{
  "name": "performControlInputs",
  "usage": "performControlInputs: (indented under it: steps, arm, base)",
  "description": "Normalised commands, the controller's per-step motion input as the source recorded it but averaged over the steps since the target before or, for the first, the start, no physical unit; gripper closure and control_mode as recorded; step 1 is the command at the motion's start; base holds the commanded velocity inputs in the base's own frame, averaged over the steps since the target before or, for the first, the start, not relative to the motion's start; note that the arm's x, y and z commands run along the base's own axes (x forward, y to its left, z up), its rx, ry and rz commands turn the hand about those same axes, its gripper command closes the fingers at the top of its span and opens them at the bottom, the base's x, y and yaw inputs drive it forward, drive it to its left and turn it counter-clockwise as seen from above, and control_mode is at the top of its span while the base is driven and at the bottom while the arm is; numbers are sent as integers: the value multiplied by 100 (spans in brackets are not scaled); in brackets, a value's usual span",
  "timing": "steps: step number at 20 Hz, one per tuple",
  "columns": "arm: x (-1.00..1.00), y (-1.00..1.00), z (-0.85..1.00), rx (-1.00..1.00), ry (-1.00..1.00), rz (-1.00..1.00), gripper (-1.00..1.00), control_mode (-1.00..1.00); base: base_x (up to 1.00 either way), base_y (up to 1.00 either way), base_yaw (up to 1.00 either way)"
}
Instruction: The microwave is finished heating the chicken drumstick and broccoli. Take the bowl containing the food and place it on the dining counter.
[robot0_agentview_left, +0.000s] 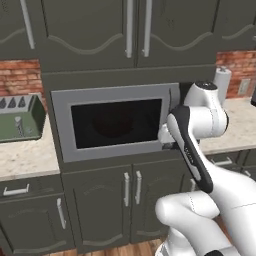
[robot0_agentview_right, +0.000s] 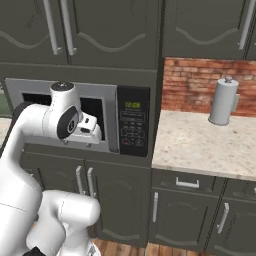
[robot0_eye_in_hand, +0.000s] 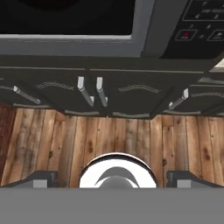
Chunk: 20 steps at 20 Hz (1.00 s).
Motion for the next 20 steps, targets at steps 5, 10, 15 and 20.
performControlInputs:
  steps: [5, 10, 15, 20]
  arm:
    - [0, 0, 0, 0, 0, 0, -100, 100]
    - [-7, -2, 0, 0, -1, 0, -100, -100]
    - [-12, -8, 1, 0, 0, 0, -100, -100]
    - [2, -10, 12, -1, -21, 0, -100, -100]
  base:
    - [-55, -1, 0]
    - [-39, -4, 0]
    - [0, 0, 0]
    - [0, 0, 0]
